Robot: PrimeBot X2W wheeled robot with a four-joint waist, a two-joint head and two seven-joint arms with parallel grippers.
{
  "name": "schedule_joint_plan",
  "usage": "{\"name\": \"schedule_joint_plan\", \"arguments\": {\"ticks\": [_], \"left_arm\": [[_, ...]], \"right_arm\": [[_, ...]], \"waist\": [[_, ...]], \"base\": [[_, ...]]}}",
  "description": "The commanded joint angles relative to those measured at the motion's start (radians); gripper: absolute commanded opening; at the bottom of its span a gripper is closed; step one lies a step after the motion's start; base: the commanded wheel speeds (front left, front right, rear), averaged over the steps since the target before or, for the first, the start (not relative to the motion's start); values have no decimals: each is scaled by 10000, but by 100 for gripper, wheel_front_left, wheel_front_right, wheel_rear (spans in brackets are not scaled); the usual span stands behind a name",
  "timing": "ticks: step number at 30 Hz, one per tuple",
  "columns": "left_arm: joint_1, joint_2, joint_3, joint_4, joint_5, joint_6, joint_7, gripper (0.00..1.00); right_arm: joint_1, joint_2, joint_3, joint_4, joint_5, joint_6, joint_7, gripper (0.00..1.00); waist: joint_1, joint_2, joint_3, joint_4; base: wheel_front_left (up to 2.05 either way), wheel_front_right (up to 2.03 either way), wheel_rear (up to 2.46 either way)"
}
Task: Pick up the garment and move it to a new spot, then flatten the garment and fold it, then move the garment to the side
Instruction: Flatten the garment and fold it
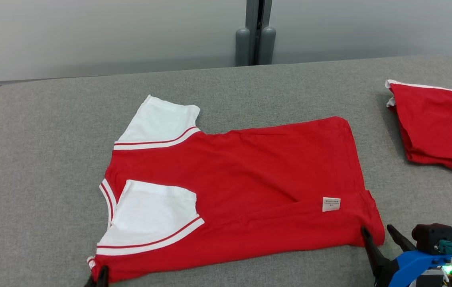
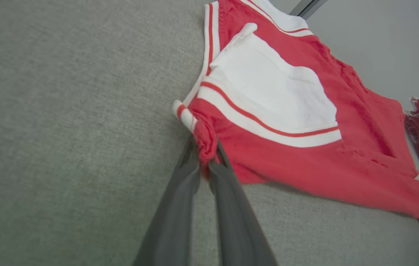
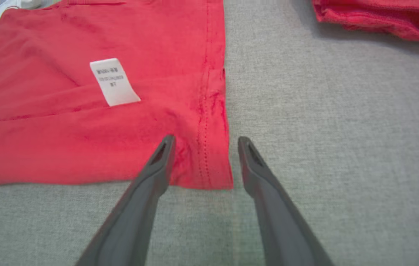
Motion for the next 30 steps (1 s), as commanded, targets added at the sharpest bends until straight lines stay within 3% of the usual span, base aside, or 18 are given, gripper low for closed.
{"name": "schedule_joint_plan", "arguments": {"ticks": [1, 6, 10, 16, 23, 30], "left_arm": [[-277, 148, 115, -75, 115, -49, -106, 100], [-1020, 786, 229, -781, 749, 48, -82, 100], [-2214, 1650, 286, -1534, 1442, 221, 548, 100], [-5154, 2841, 317, -1847, 2051, -99, 1967, 100], [-8571, 3485, -193, -210, 2152, -762, 3935, 100], [-10242, 3627, -756, 1504, 2348, -1205, 5042, 100]], "right_arm": [[83, -10, -15, -33, 31, 1, -95, 100], [-159, -103, -150, -573, 6, 1, -296, 100], [-614, -162, -121, -1118, -129, 1, -430, 100], [-1832, -361, 479, -1360, -443, 1, -463, 100], [-3600, -424, 1614, -1199, -403, 1, -558, 100], [-4631, -547, 2262, -1055, -292, 1, -689, 100]], "waist": [[0, 0, -40, -39], [0, 0, -104, -127], [0, 0, -13, -241], [0, 0, 694, -605], [0, 0, 2038, -1263], [0, 0, 3155, -1765]], "base": [[0, 0, 0], [0, 0, 0], [0, 0, 0], [0, 0, 0], [0, 0, 0], [0, 0, 0]]}}
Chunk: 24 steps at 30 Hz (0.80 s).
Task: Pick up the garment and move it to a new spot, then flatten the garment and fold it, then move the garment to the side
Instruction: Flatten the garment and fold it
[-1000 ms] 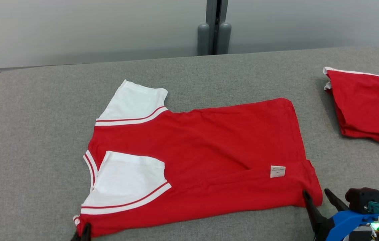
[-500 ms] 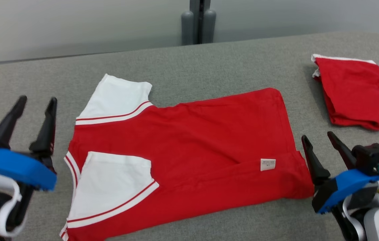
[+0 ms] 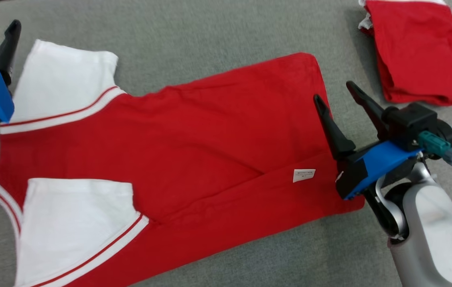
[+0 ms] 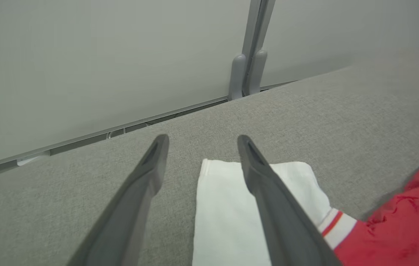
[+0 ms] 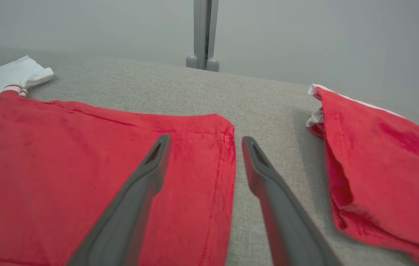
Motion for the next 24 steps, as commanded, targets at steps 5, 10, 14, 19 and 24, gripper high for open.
{"name": "schedule_joint_plan", "arguments": {"ticks": [5, 10, 14, 19, 24], "left_arm": [[-833, 12, -267, 1145, 155, -206, 299, 100], [-1210, -59, -477, 1890, 69, -323, 598, 100], [-1355, 21, -660, 2313, 83, -369, 1013, 100], [-1339, 58, -833, 2610, 149, -315, 1262, 100], [-1239, -52, -1085, 2629, -28, -477, 1595, 42]], "right_arm": [[-666, -90, 273, 185, 64, 1, -243, 100], [-944, -82, 383, 334, 133, 1, -387, 100], [-1072, -82, 407, 457, 161, 1, -480, 100], [-1210, -12, 477, 522, 168, 1, -555, 100], [-1322, -20, 529, 575, 211, 1, -608, 100]], "waist": [[-3, 0, 752, -318], [-3, 0, 1079, -572], [-3, 0, 1189, -681], [-3, 0, 1296, -786], [-3, 0, 1381, -789]], "base": [[0, 0, 0], [0, 0, 0], [0, 0, 0], [0, 0, 0], [0, 0, 0]]}}
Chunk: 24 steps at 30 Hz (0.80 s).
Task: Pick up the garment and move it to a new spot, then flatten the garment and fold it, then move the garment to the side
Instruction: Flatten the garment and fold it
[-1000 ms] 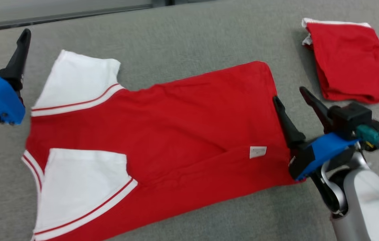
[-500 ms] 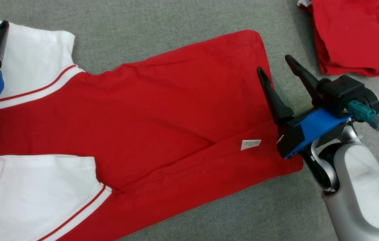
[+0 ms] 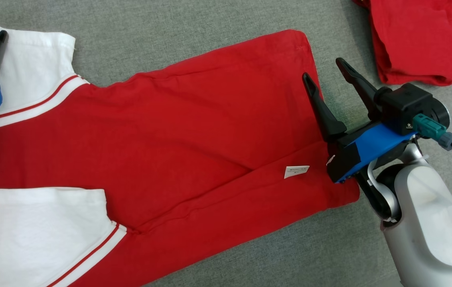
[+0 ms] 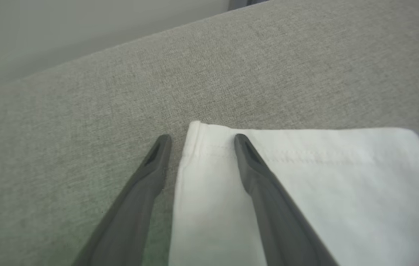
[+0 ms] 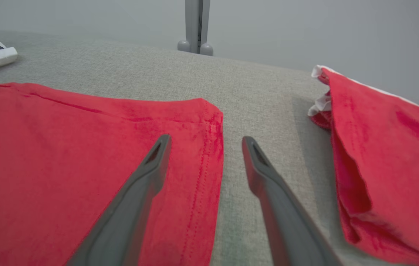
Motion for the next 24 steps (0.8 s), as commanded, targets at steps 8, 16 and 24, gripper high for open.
{"name": "schedule_joint_plan", "arguments": {"ticks": [8, 16, 24], "left_arm": [[-34, -170, -351, -314, -35, -214, -337, 0], [-32, -497, -350, -936, -106, -248, -1348, 0], [240, -774, -617, -1532, -159, -327, -2019, 0]], "right_arm": [[-581, -142, -124, 397, 84, 1, 166, 100], [-1759, -721, -113, 1764, 285, 1, 1214, 100], [-2815, -1182, 130, 3560, 821, 1, 2422, 100]], "waist": [[1, -1, -158, 306], [1, -1, -577, 962], [1, -1, -842, 1677]], "base": [[0, 0, 0], [0, 0, 0], [0, 0, 0]]}}
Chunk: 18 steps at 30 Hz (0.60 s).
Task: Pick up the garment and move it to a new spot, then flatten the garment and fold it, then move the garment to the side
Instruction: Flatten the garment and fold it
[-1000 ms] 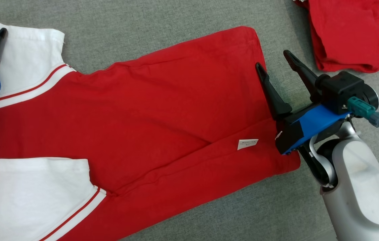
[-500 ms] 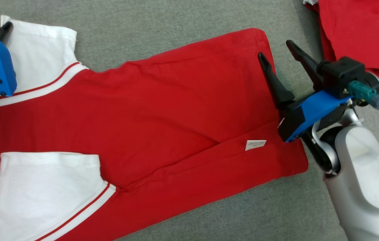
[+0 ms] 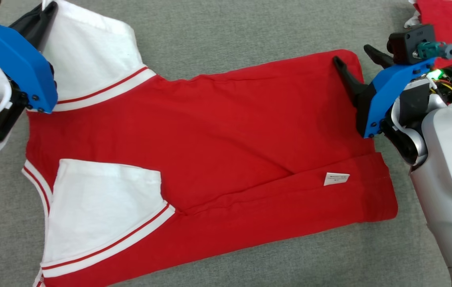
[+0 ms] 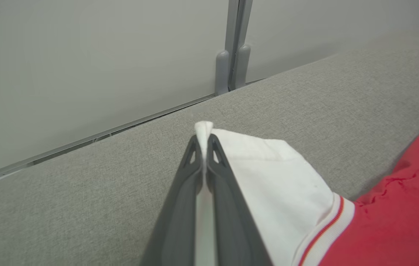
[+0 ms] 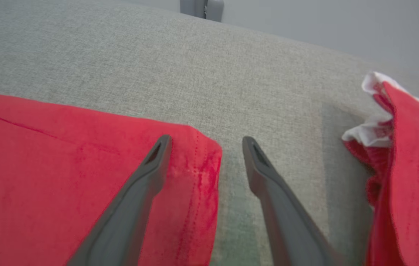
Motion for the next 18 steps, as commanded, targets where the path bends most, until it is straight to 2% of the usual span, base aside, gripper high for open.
{"name": "schedule_joint_plan", "arguments": {"ticks": [1, 4, 5, 6, 8, 11, 13, 18], "left_arm": [[134, -104, -82, -109, -31, -66, -164, 0], [164, -189, -128, -209, -79, -61, -339, 0], [173, -210, -143, -233, -94, -66, -387, 0], [184, -236, -154, -245, -111, -68, -437, 0], [204, -277, -185, -250, -124, -73, -516, 0], [229, -298, -202, -219, -158, -78, -599, 0], [260, -282, -213, -190, -198, -75, -641, 0], [319, -242, -218, -175, -219, -80, -805, 0]], "right_arm": [[-313, -140, 56, 317, 235, 1, 176, 100], [-531, -154, 122, 773, 483, 1, 326, 100], [-594, -148, 143, 916, 566, 1, 365, 89], [-645, -157, 186, 1033, 617, 1, 372, 53], [-724, -176, 256, 1299, 729, 1, 460, 29], [-791, -146, 374, 1668, 925, -1, 634, 7], [-776, -116, 454, 1837, 1145, -1, 701, 0], [-852, -253, 630, 1911, 1294, -1, 275, 0]], "waist": [[0, -1, 6, 133], [0, -1, -5, 266], [0, -1, -8, 298], [0, -1, -11, 327], [0, -1, -17, 380], [0, -1, -45, 437], [0, -1, -78, 458], [0, -1, -202, 469]], "base": [[0, 0, 0], [0, 0, 0], [0, 0, 0], [0, 0, 0], [0, 0, 0], [0, 0, 0], [0, 0, 0], [0, 0, 0]]}}
